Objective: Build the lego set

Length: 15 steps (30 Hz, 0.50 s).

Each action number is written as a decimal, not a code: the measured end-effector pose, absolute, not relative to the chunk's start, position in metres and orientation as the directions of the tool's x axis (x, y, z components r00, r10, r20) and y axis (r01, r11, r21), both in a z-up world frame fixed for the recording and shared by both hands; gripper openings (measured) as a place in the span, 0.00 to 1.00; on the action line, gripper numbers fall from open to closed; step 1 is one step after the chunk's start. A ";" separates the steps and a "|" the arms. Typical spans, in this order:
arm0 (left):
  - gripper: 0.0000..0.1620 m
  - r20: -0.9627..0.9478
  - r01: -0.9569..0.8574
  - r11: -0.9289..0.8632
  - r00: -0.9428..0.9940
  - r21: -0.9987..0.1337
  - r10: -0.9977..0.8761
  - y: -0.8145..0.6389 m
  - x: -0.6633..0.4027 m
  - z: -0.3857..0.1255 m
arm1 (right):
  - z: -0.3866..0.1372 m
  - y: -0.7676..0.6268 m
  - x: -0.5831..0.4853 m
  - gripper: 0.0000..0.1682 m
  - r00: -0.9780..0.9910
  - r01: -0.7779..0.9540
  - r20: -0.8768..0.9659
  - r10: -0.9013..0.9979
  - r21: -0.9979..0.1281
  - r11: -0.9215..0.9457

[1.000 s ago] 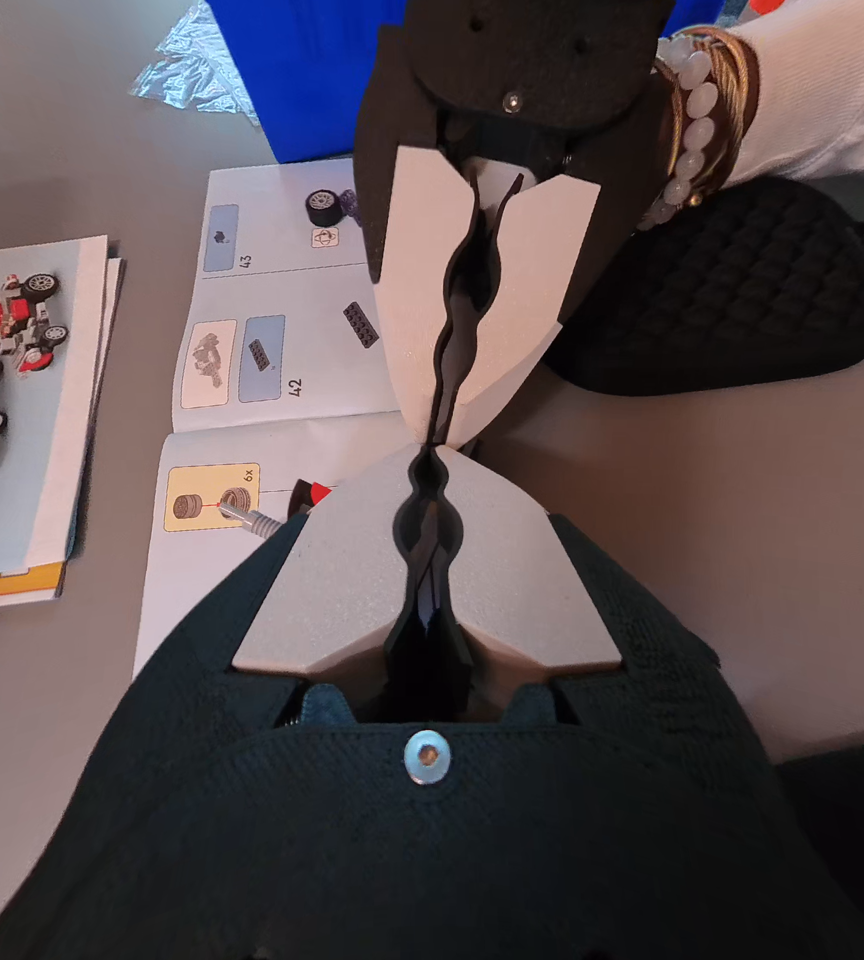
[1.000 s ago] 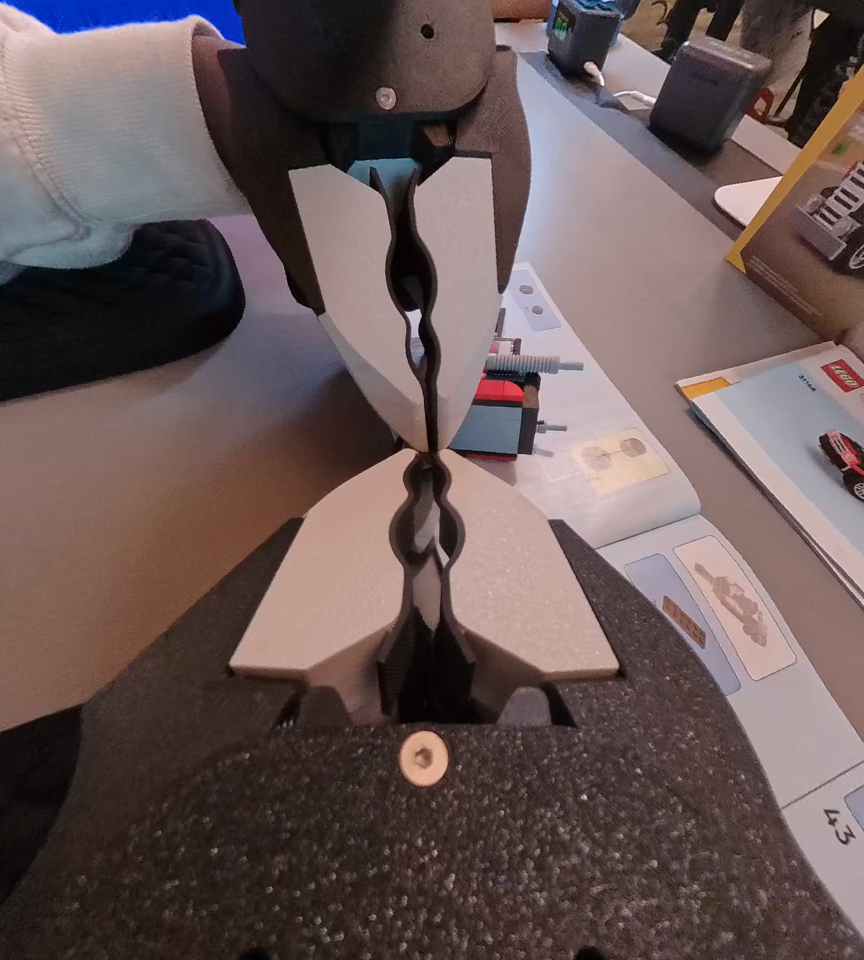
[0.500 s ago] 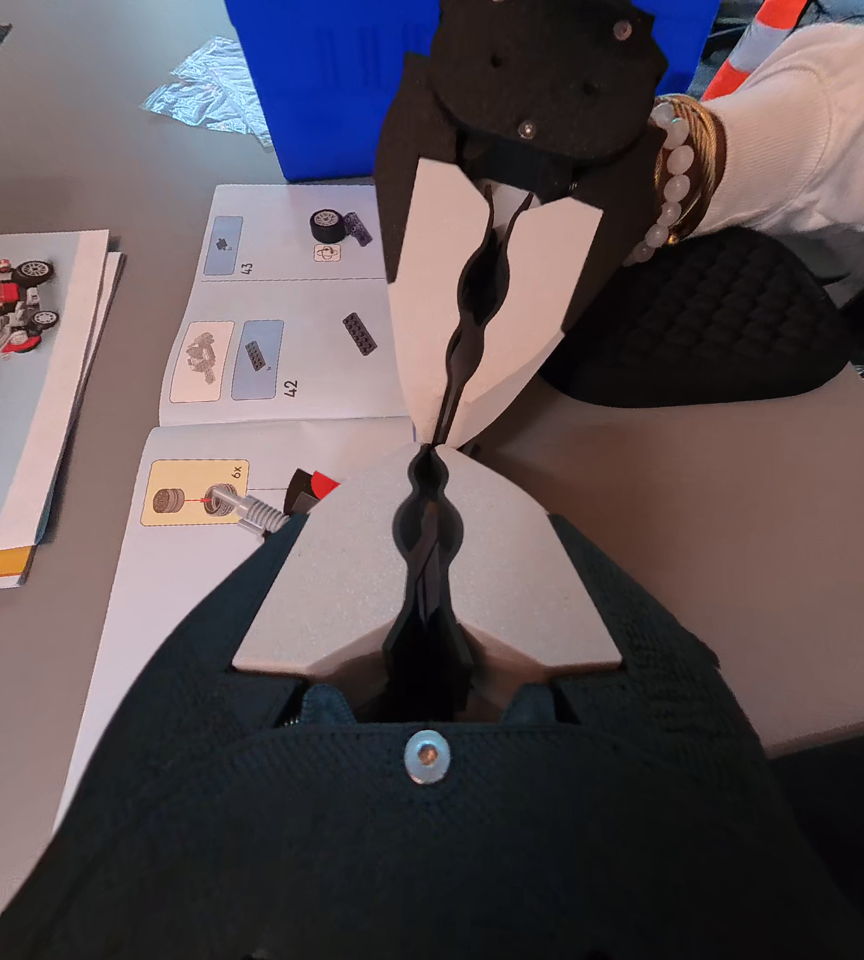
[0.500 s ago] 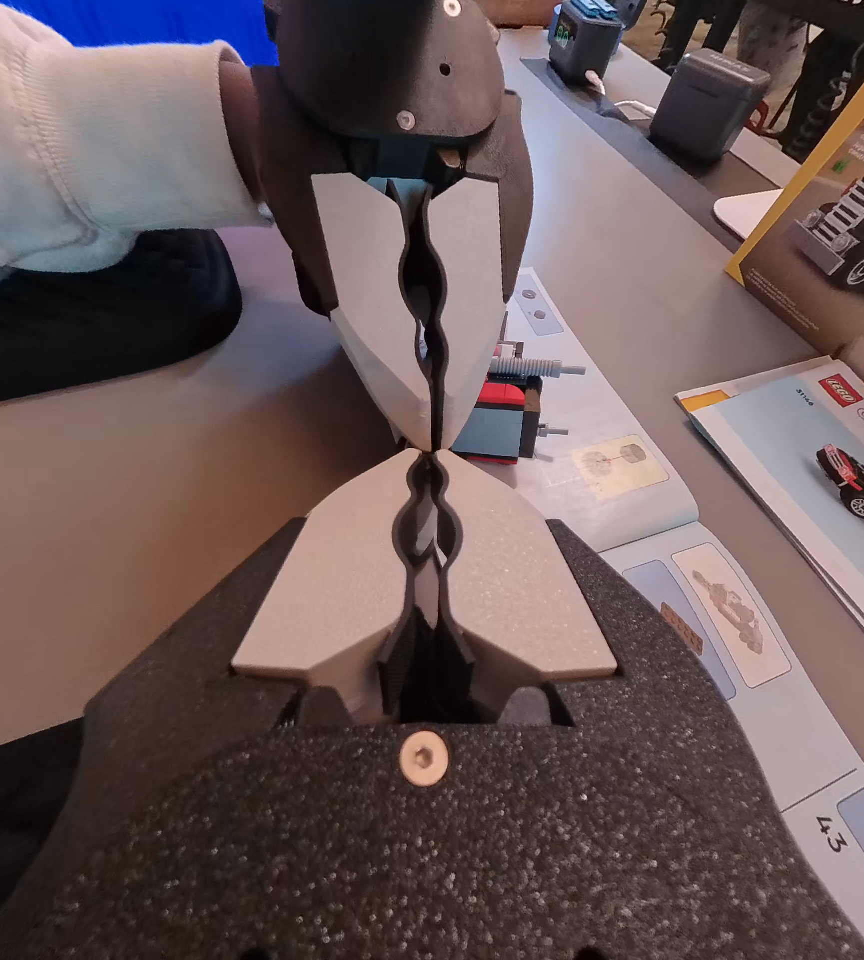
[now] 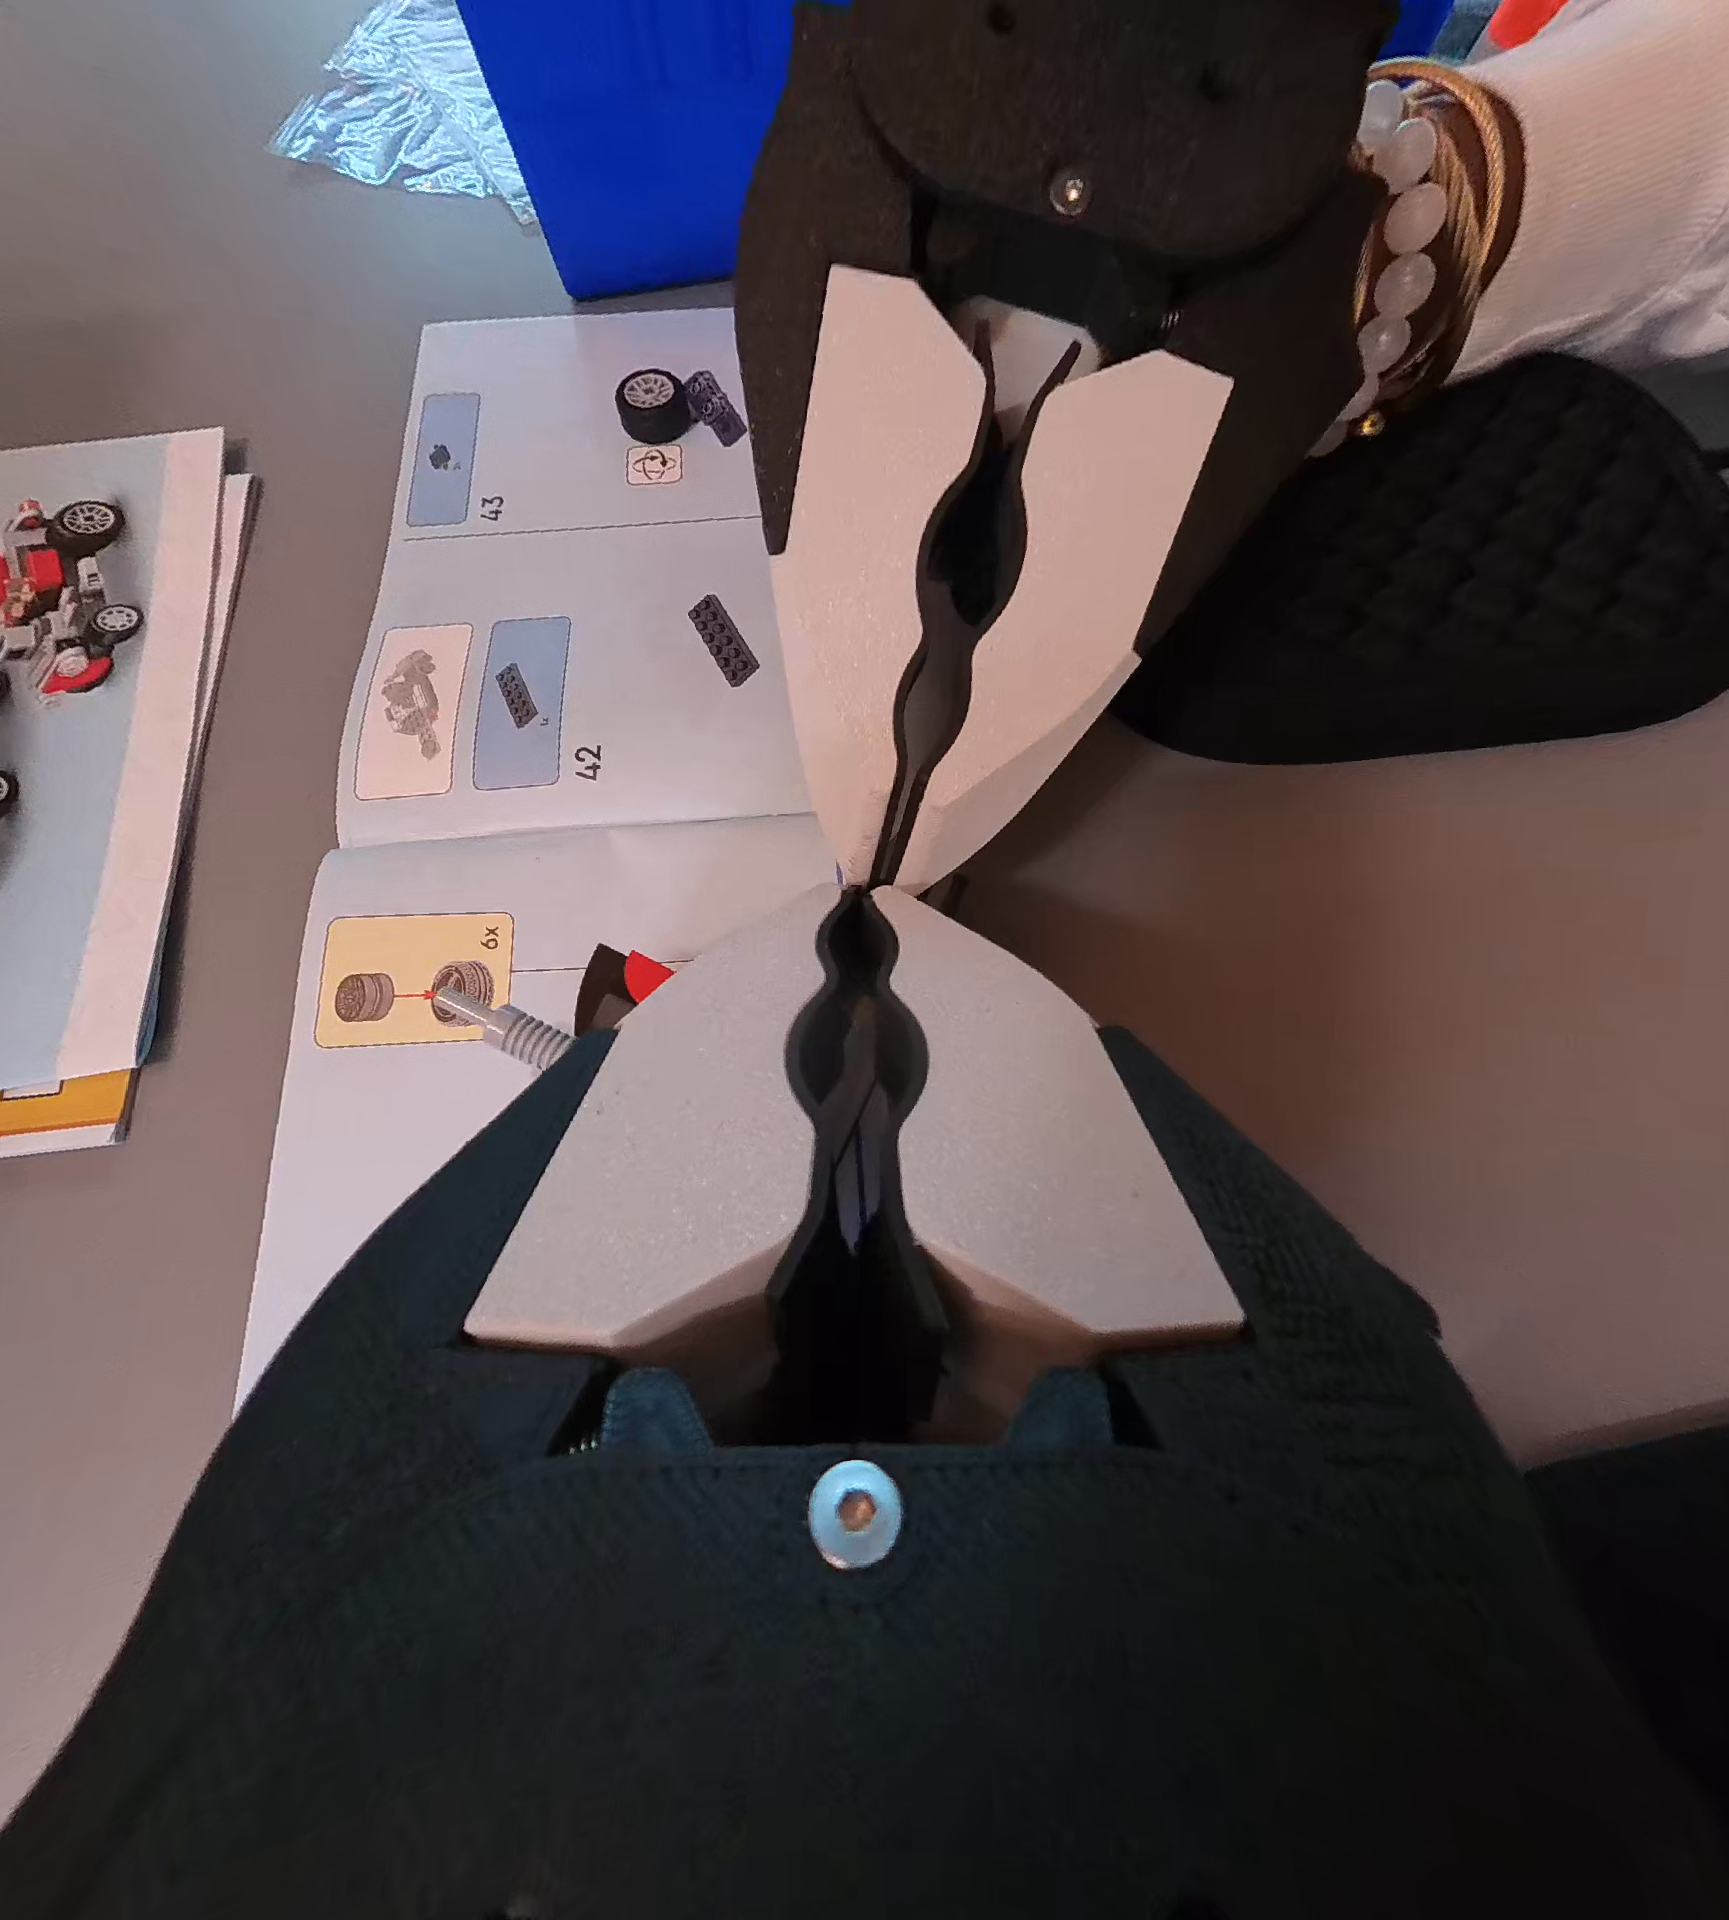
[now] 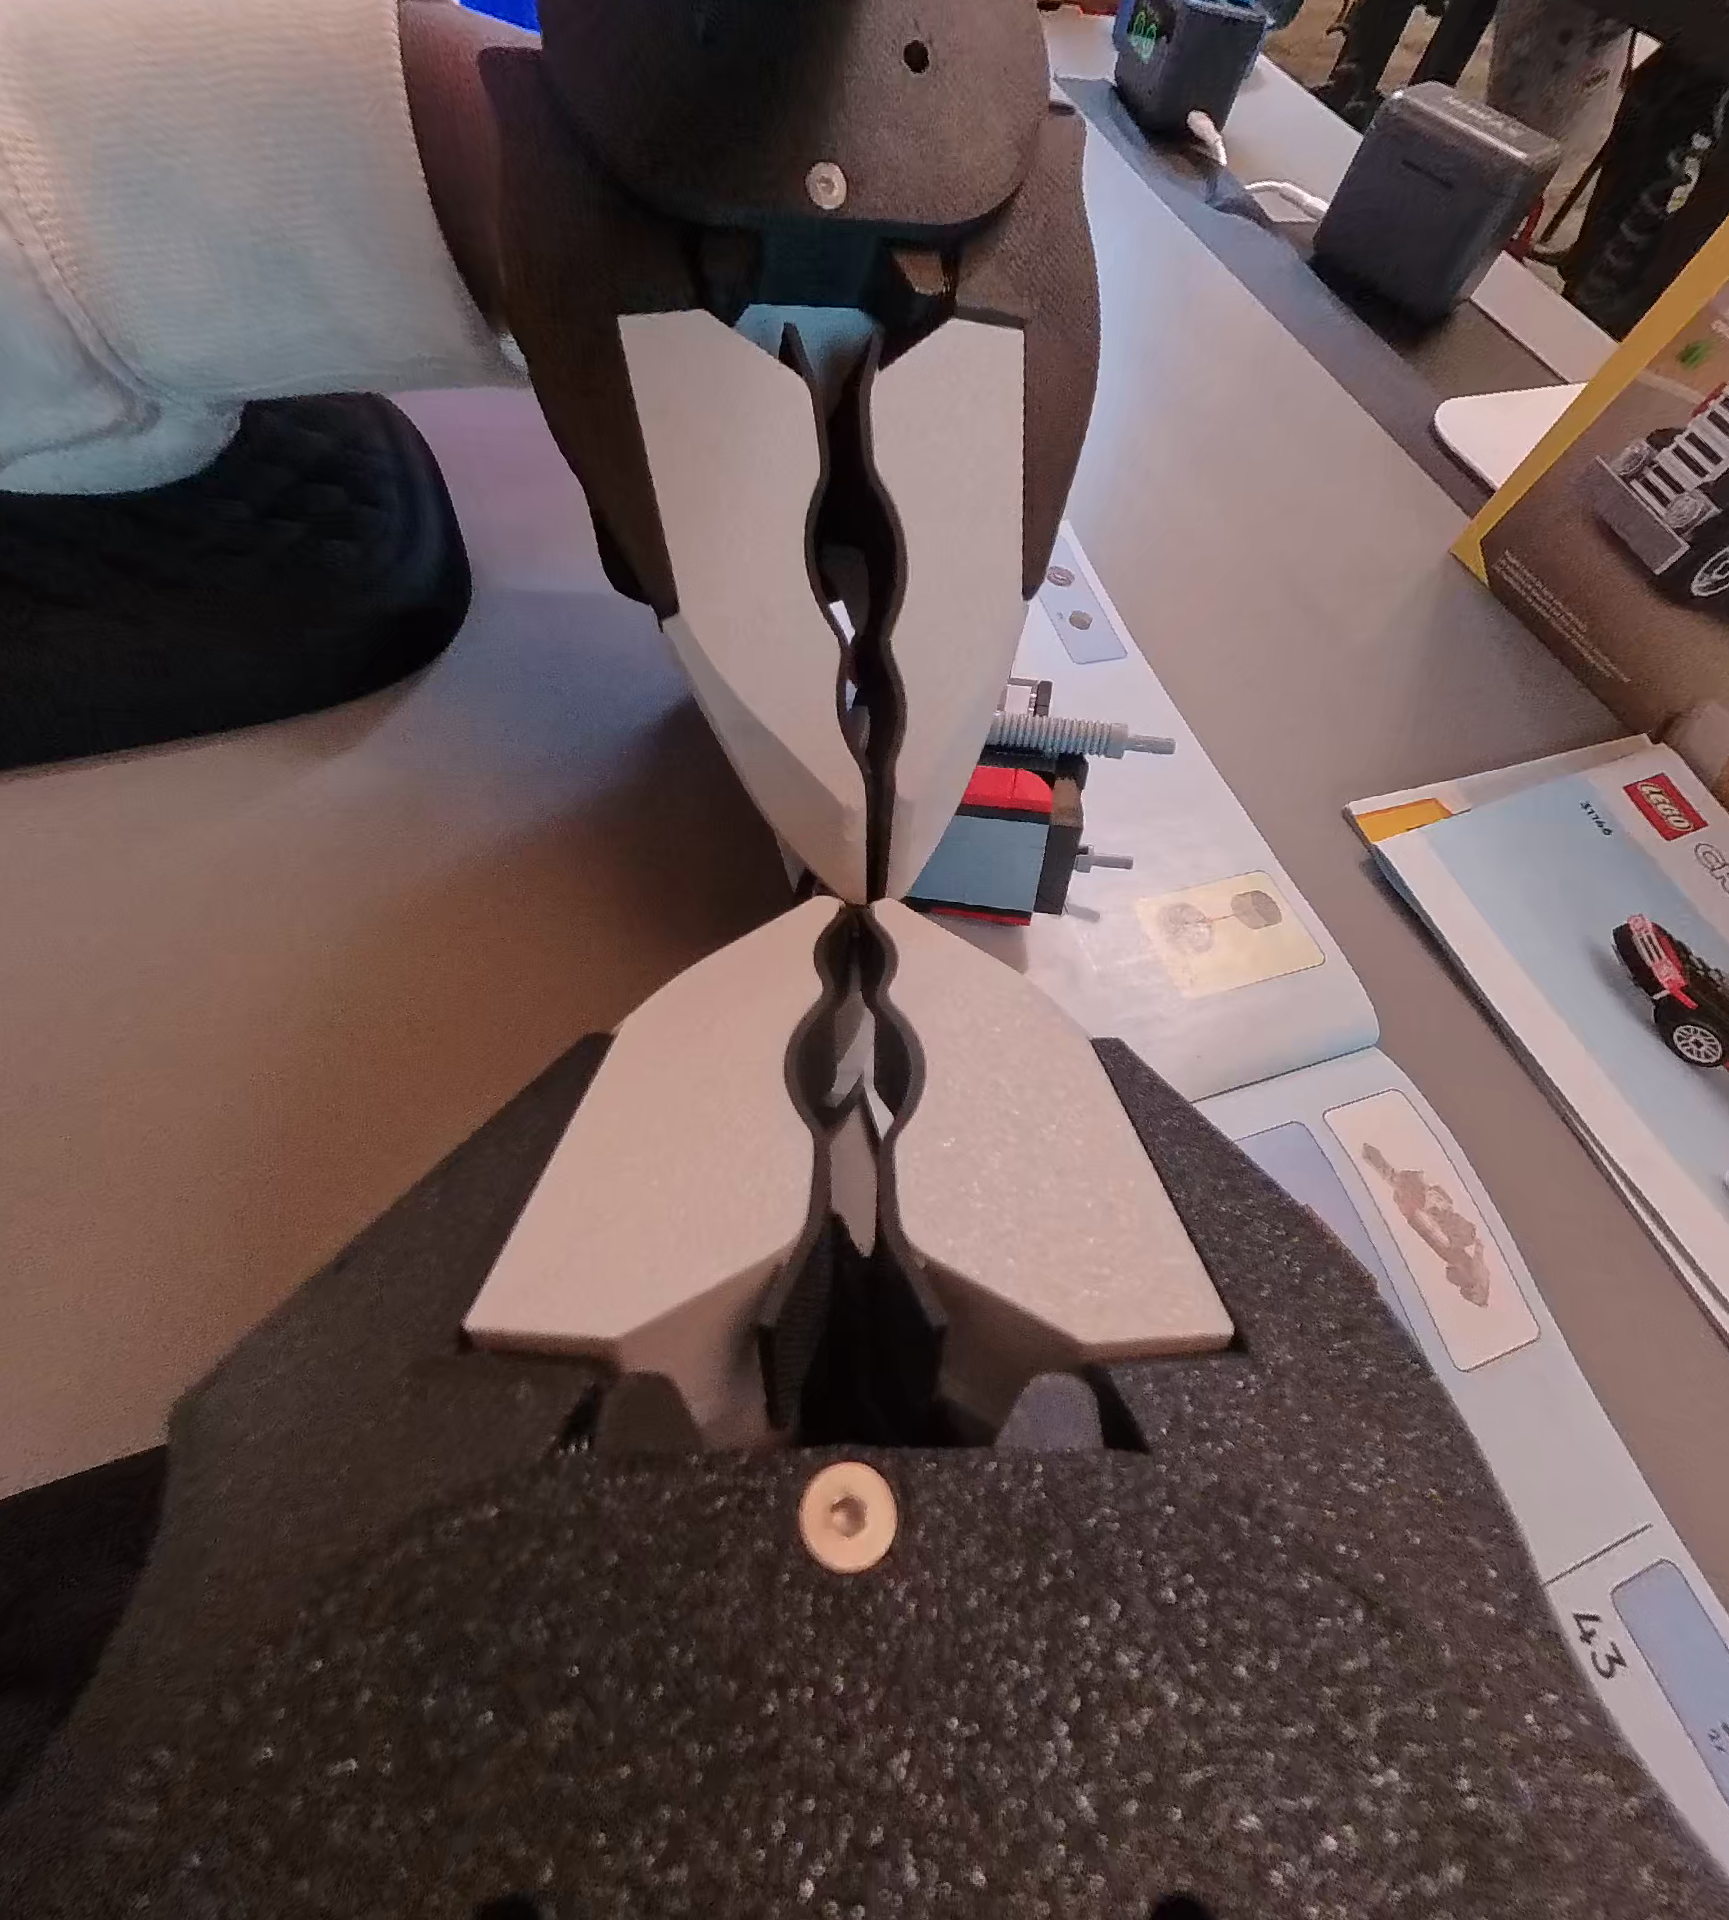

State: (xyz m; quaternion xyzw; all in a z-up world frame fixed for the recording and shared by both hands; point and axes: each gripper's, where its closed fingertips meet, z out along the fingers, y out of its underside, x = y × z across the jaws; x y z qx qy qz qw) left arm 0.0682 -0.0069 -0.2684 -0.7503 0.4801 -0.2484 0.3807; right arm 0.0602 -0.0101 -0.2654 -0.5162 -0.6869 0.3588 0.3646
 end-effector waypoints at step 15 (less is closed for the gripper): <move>0.10 -0.051 -0.506 -0.213 0.458 -0.836 -0.888 -0.003 0.060 -0.262 | -0.263 -0.007 0.062 0.09 -0.176 0.411 0.096 0.980 -0.897 0.162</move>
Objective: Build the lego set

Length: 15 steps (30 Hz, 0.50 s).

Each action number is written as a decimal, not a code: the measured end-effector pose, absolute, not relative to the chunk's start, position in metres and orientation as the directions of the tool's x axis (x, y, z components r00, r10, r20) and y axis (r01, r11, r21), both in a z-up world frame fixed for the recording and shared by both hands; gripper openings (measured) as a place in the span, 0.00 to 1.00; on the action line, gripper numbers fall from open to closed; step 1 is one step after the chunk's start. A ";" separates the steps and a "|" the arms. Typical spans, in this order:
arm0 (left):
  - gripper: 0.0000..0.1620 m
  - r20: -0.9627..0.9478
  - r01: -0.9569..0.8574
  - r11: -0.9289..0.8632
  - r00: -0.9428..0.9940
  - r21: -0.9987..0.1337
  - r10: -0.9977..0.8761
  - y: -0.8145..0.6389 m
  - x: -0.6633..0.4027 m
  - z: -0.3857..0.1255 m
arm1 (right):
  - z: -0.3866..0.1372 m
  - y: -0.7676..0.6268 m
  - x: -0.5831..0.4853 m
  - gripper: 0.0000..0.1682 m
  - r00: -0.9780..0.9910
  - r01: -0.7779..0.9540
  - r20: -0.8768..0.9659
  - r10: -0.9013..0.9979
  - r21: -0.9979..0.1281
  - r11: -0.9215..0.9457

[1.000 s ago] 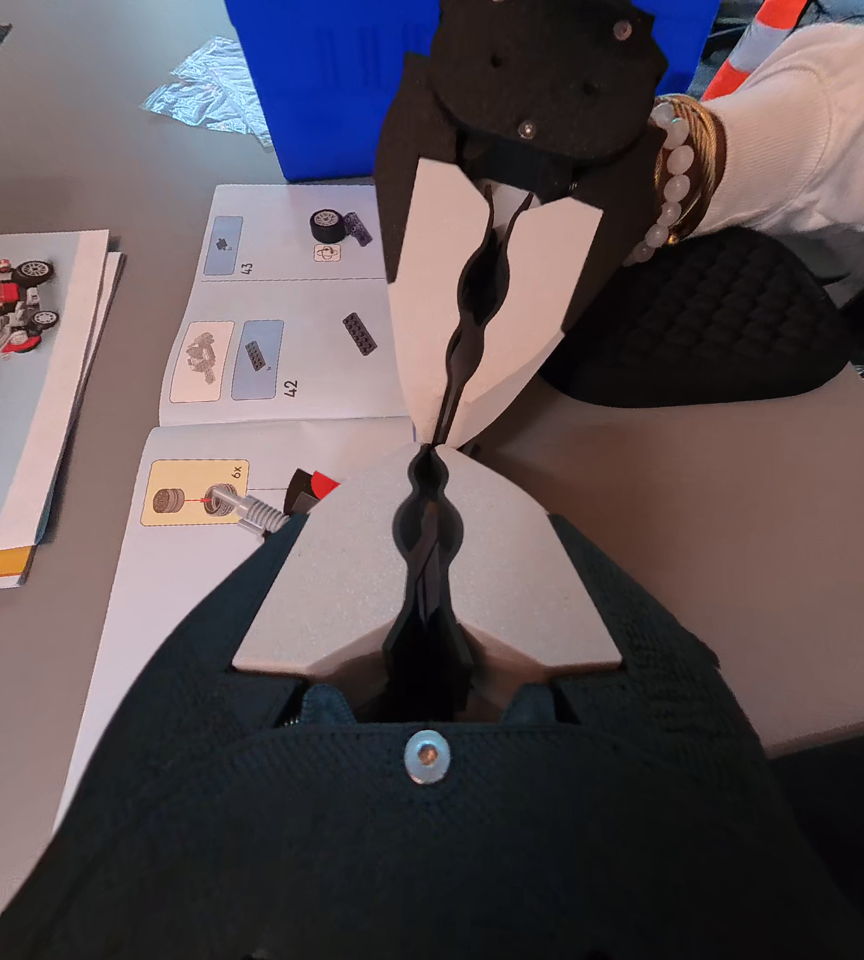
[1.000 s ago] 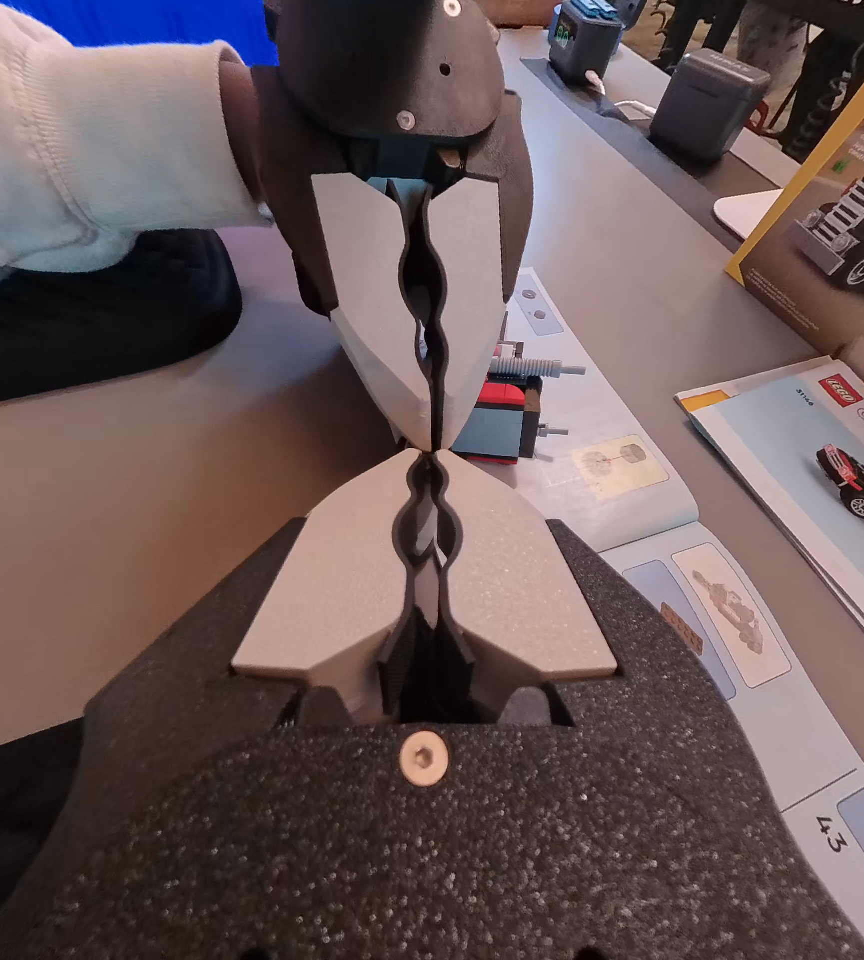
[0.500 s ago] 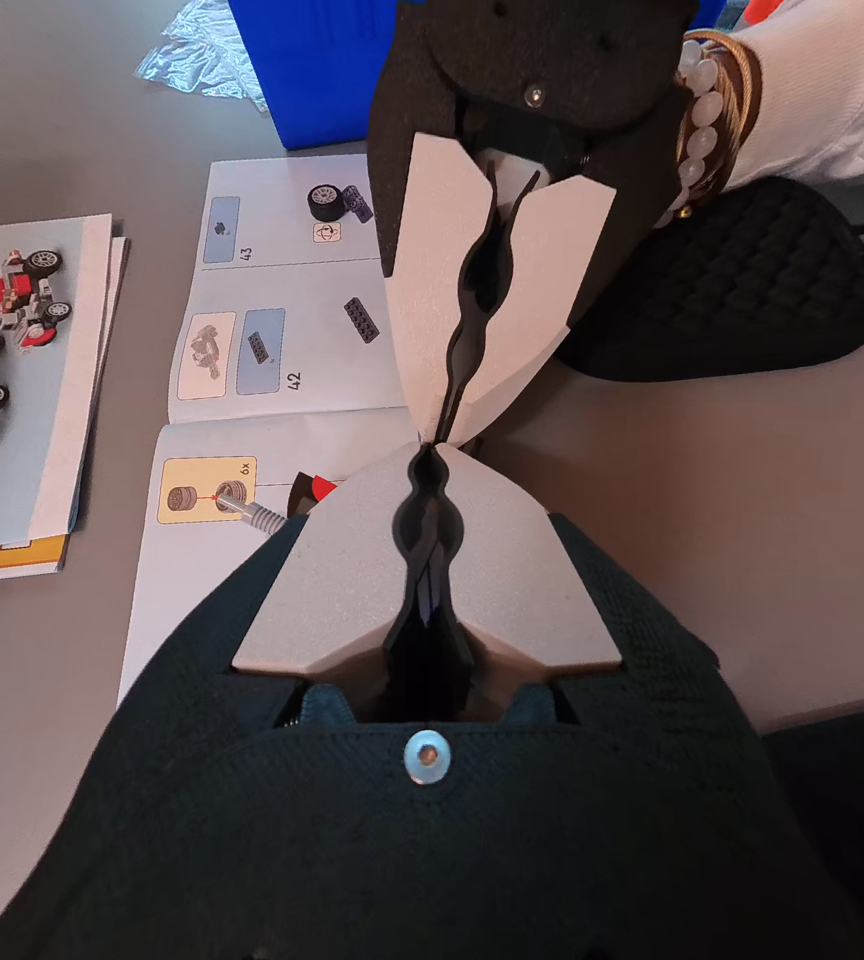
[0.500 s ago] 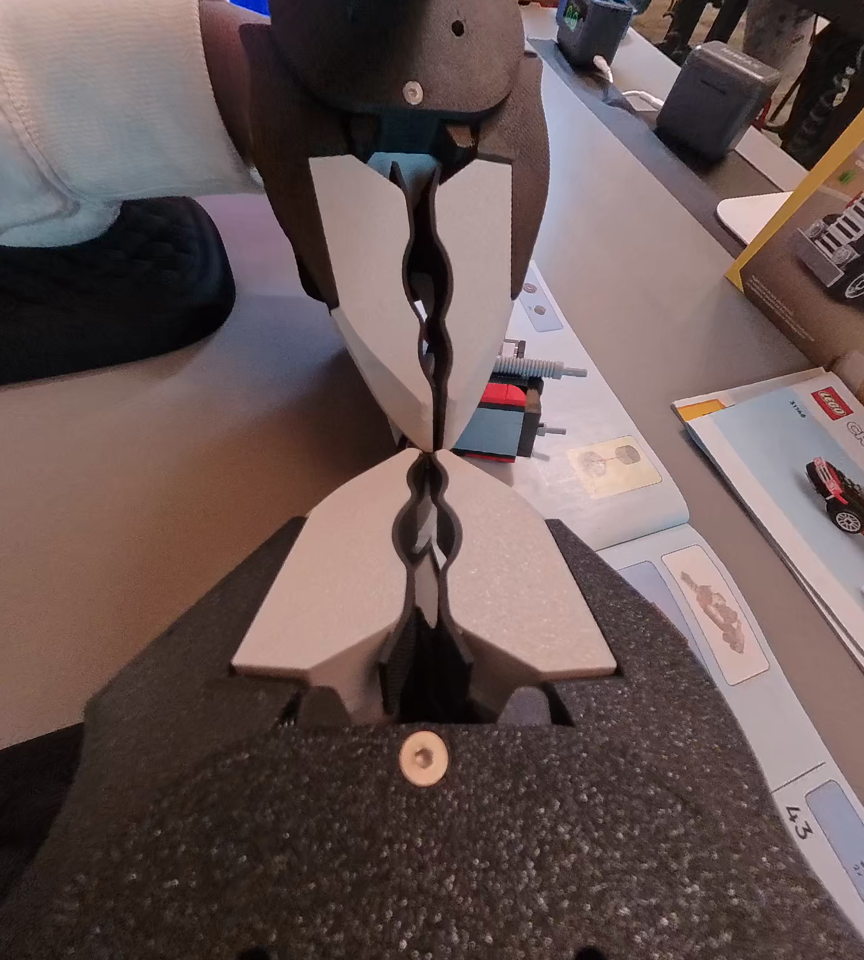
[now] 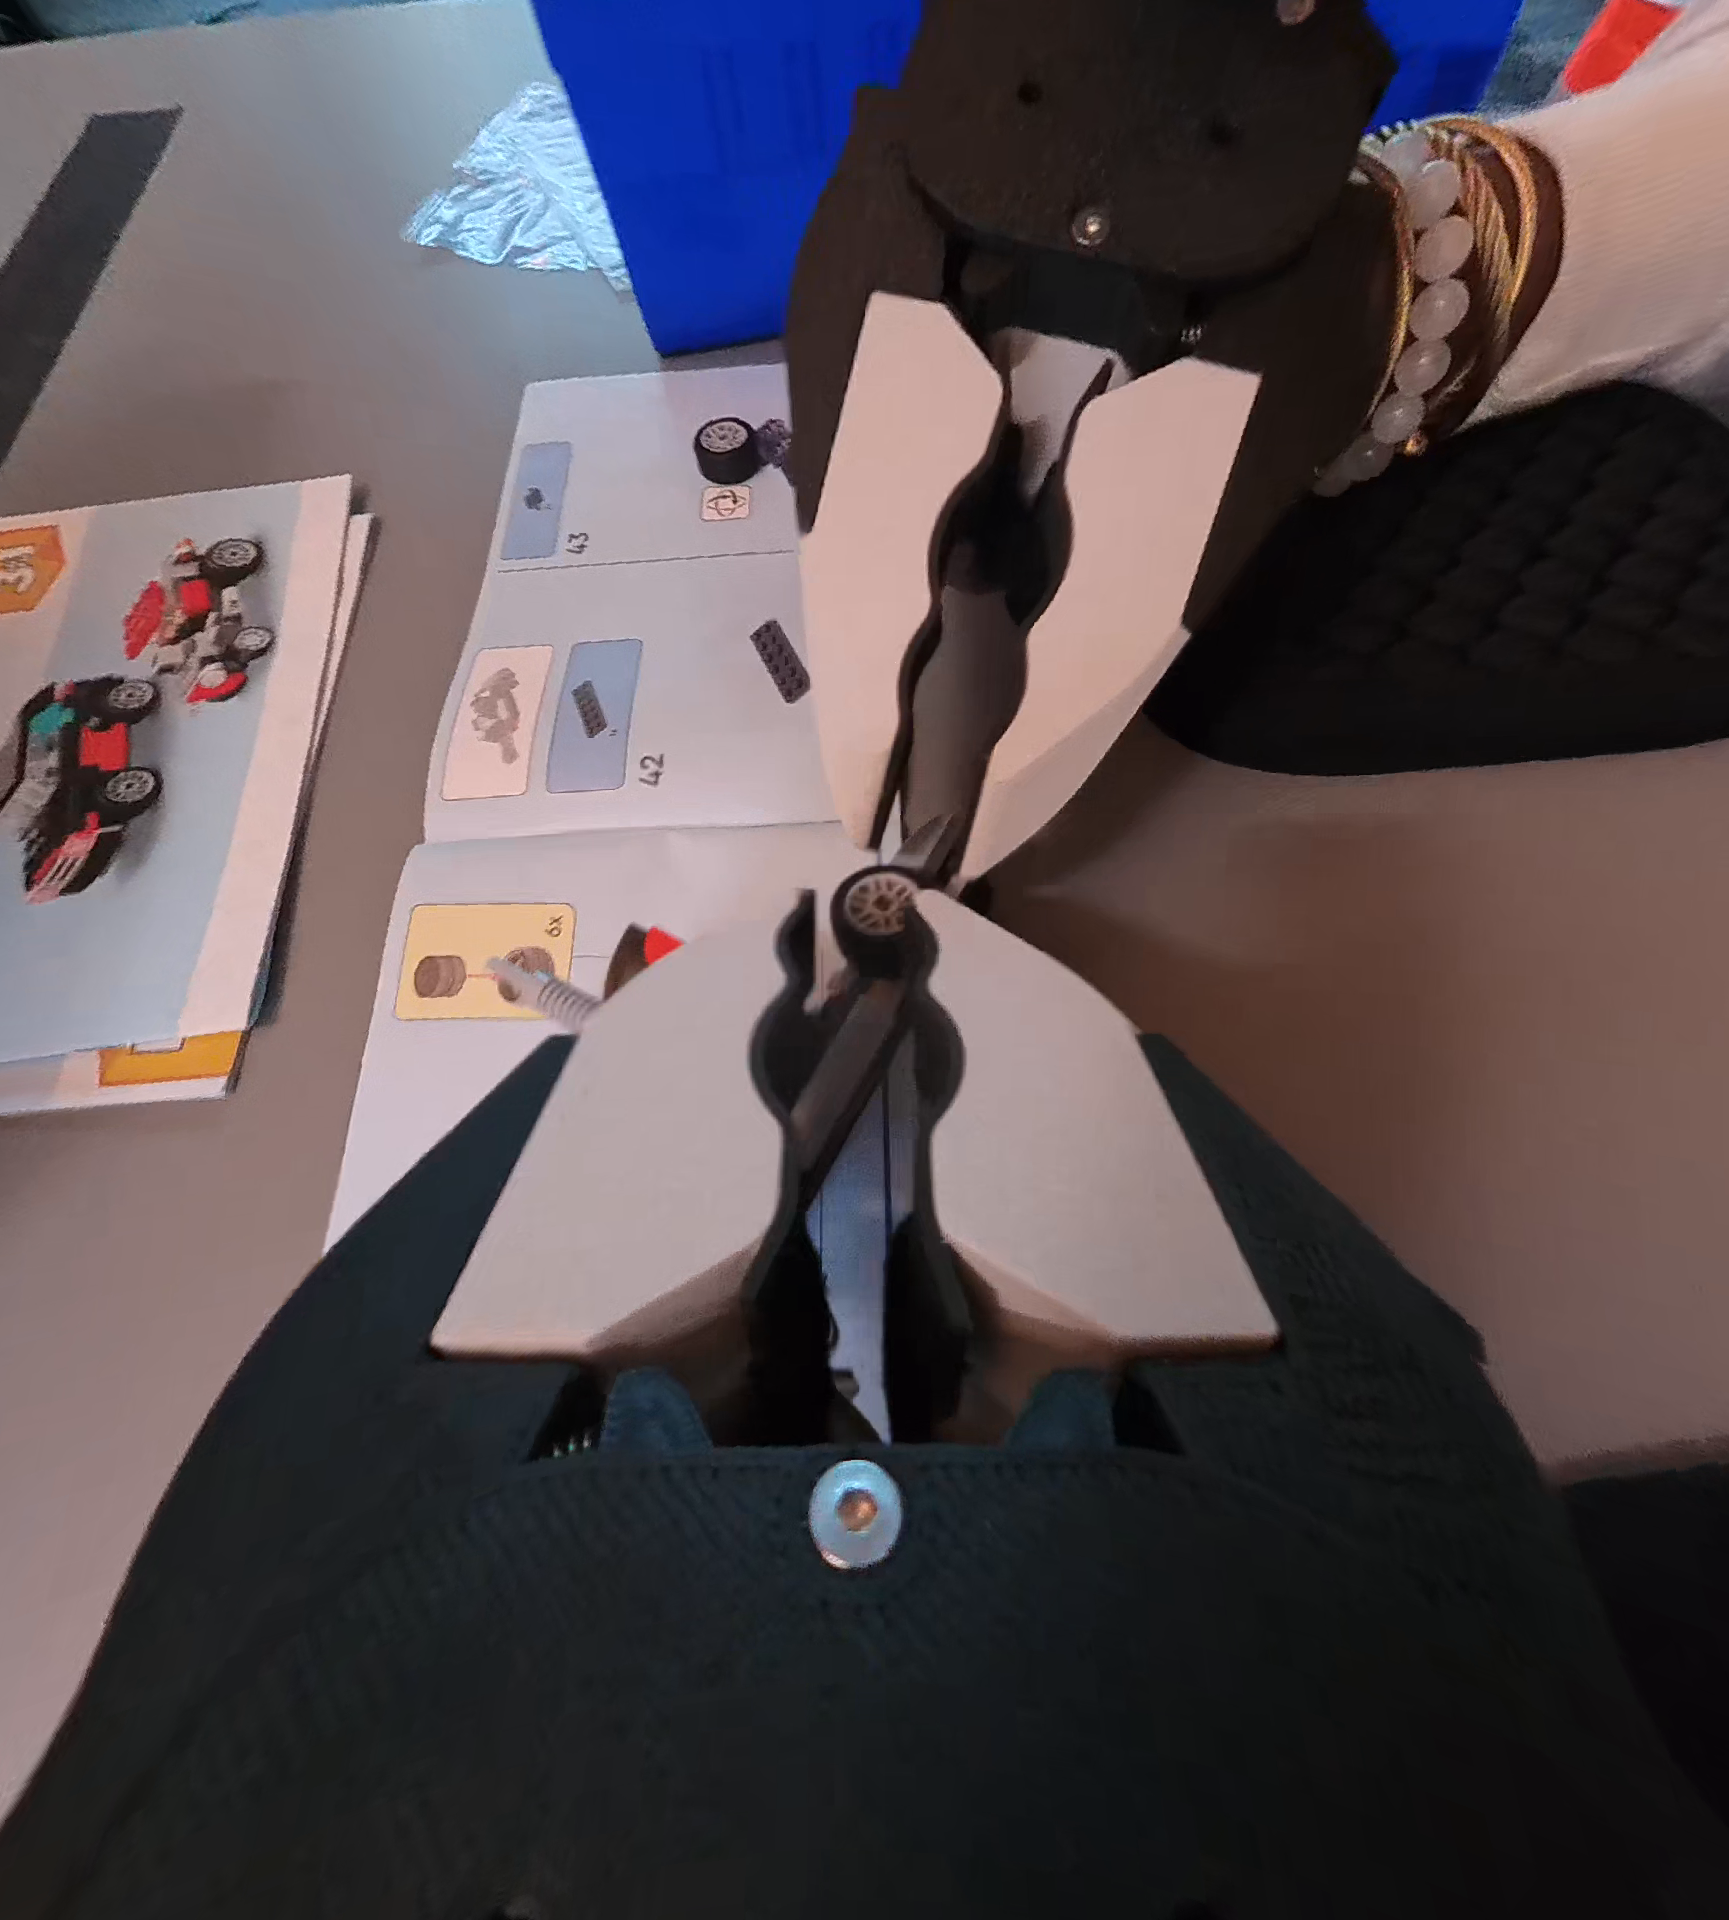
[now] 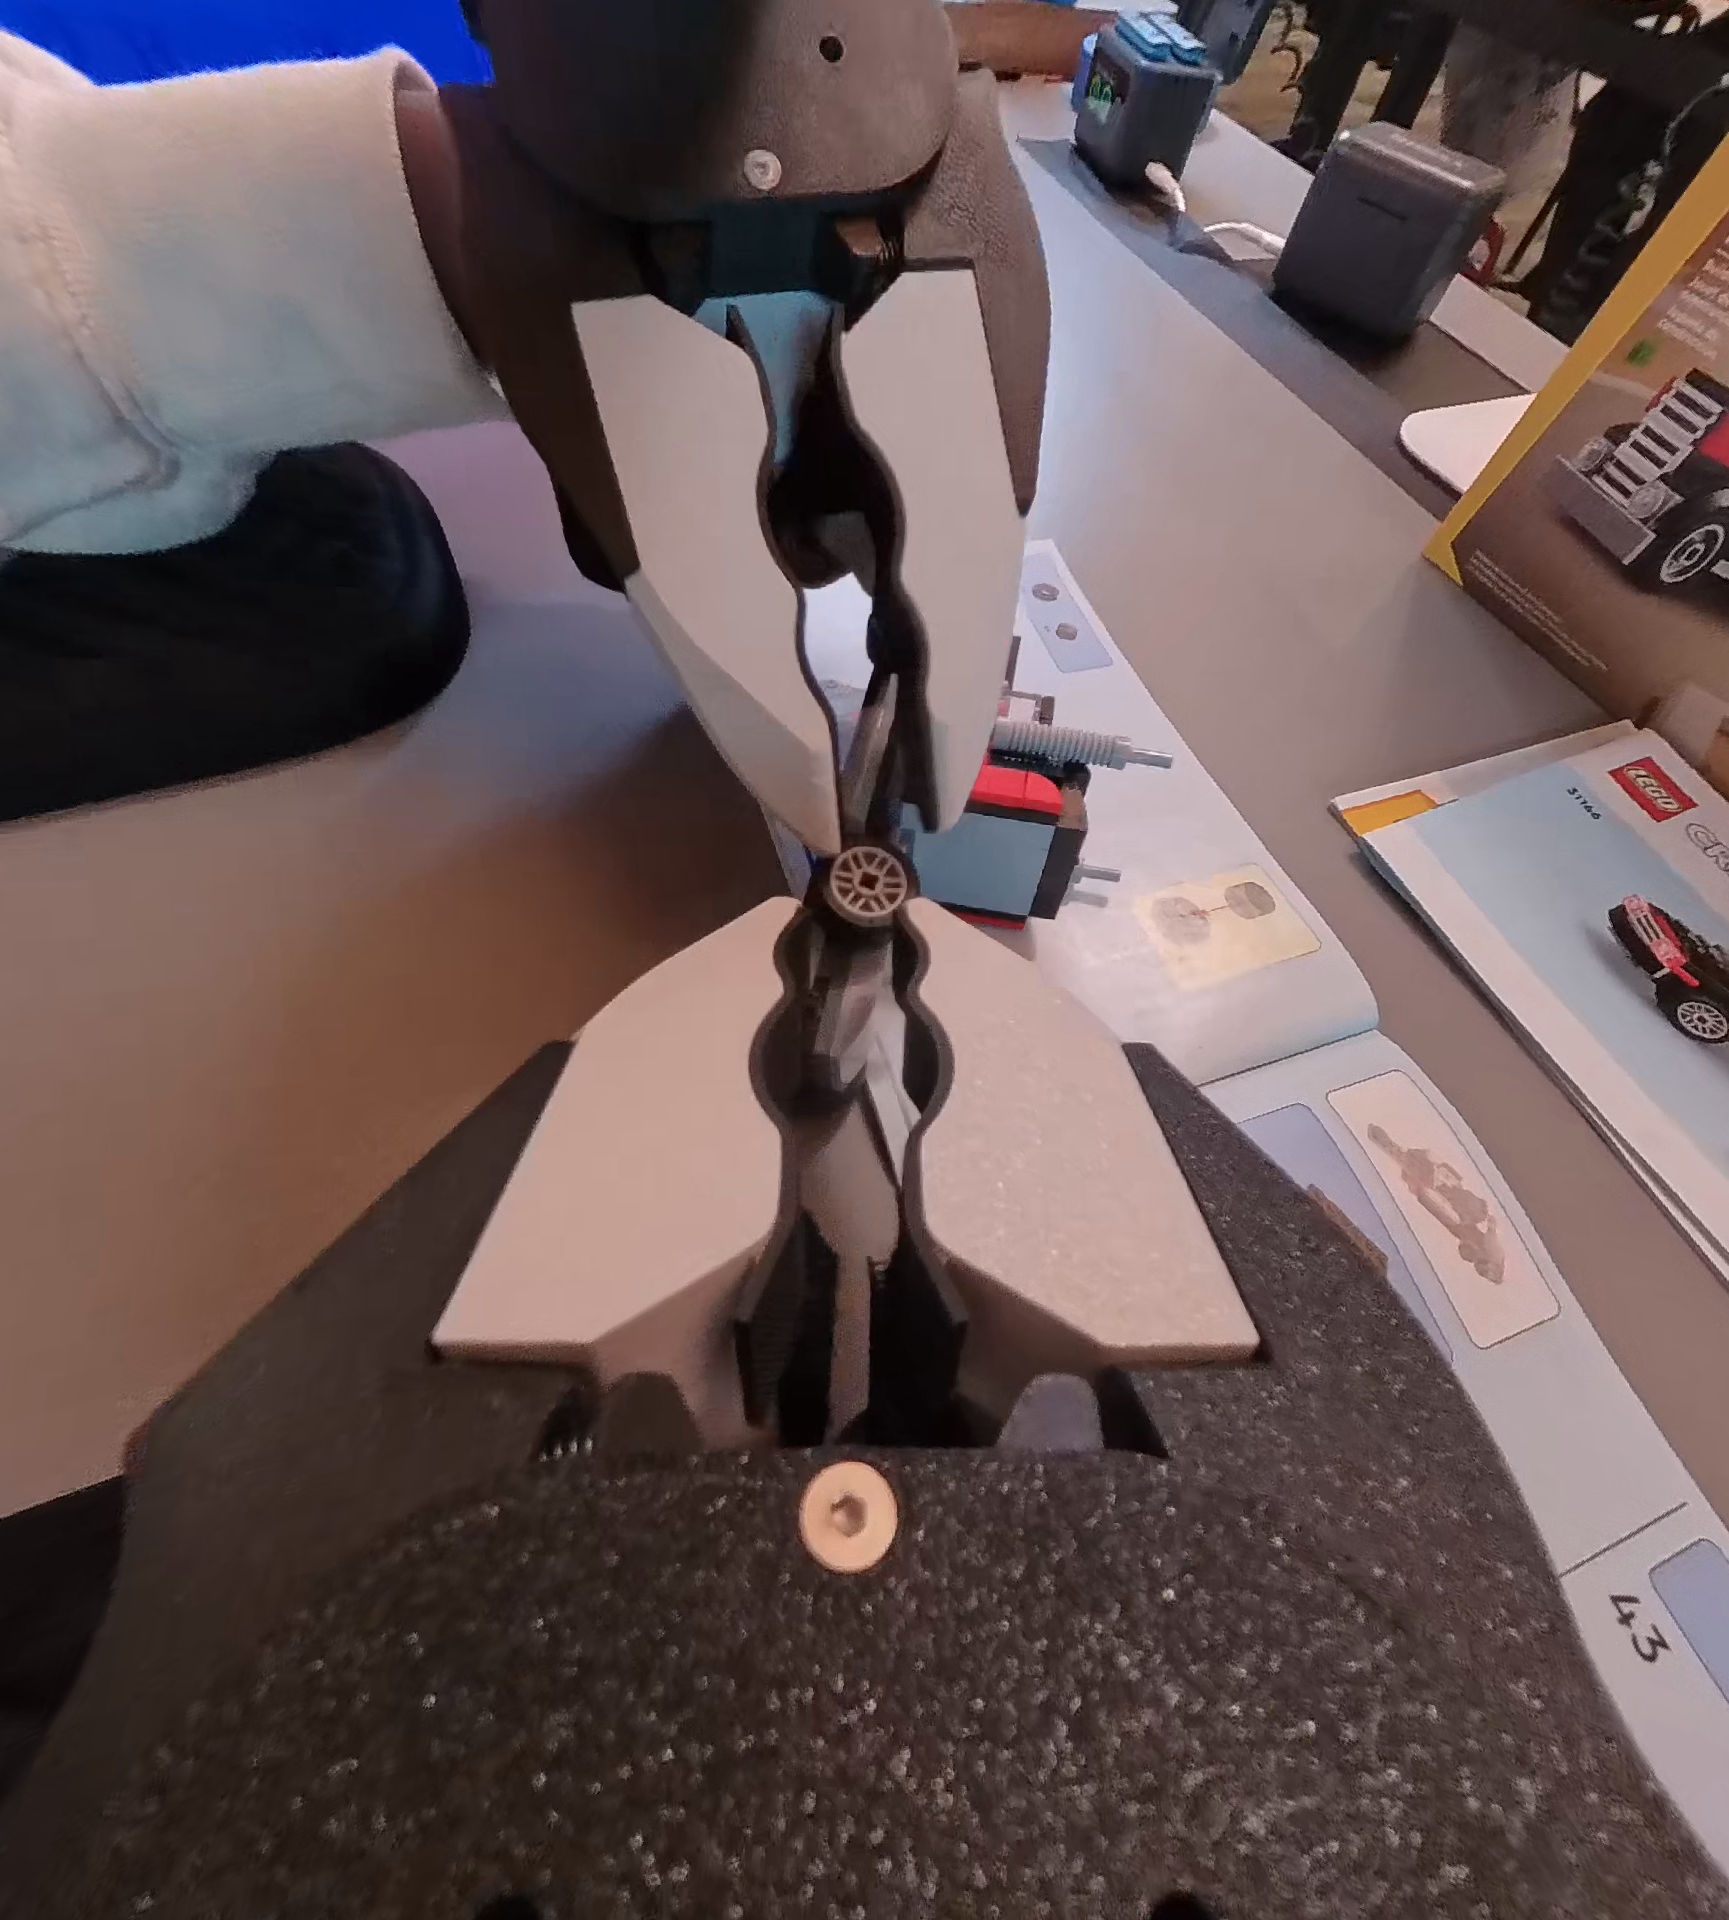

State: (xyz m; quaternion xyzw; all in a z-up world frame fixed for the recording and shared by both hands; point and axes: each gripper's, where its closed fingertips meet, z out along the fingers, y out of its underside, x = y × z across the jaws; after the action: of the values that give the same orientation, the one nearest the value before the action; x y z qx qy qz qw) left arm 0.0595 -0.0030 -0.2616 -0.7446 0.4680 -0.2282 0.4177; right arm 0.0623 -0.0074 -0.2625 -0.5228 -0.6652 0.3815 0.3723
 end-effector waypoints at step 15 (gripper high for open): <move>0.17 -0.196 -0.559 -0.093 0.434 -0.824 -0.879 -0.007 0.047 -0.266 | -0.271 -0.007 0.052 0.13 -0.212 0.486 0.068 0.975 -0.858 0.166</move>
State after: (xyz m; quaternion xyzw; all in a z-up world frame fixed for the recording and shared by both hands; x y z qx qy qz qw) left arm 0.0466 -0.0071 -0.2662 -0.7174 0.5014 -0.1779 0.4497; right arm 0.0522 -0.0067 -0.2709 -0.5317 -0.6867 0.3666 0.3337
